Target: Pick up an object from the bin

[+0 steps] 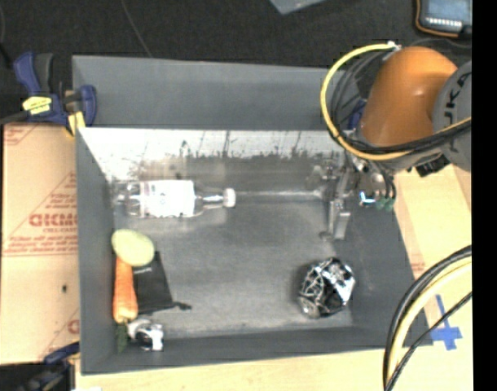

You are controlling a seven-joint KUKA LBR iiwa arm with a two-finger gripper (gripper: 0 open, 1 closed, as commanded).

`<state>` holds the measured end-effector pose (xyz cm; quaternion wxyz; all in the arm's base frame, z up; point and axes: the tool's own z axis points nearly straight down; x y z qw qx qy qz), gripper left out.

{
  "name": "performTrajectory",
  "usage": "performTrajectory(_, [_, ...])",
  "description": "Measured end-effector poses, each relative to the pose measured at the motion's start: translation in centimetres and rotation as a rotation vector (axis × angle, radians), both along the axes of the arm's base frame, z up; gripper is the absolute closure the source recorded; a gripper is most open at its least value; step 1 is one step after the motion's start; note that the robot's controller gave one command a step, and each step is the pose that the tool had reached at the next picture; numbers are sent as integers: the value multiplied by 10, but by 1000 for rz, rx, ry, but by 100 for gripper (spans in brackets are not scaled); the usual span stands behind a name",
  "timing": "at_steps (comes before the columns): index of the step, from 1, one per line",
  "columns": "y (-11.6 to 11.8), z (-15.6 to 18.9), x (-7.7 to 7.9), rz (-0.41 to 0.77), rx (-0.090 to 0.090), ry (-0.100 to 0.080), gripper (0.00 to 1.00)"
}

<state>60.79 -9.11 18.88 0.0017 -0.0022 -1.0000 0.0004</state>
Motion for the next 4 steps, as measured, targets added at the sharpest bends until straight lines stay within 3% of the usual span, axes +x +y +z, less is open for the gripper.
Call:
performTrajectory(1, [0, 5, 2, 2, -1, -8, 0])
performTrajectory(2, [1, -16, -13, 95, -2, -14, 0])
performTrajectory(3, [-7, -47, -63, 169, -1, -9, 0])
performTrajectory(4, [-7, -44, -76, 318, -3, -12, 0])
